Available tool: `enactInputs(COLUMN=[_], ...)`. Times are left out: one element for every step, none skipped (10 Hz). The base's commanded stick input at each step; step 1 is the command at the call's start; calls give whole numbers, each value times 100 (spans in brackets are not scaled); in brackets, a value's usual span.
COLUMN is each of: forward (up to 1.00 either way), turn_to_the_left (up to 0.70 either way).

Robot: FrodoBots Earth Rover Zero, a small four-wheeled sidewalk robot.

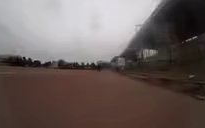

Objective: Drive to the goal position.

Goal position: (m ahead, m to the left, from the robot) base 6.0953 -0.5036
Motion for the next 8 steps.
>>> enactInputs(forward=[100,100,100,100,100,100,100,100], turn_to_the_left=[-36,-36,-36,-36,-34,-29,0,0])
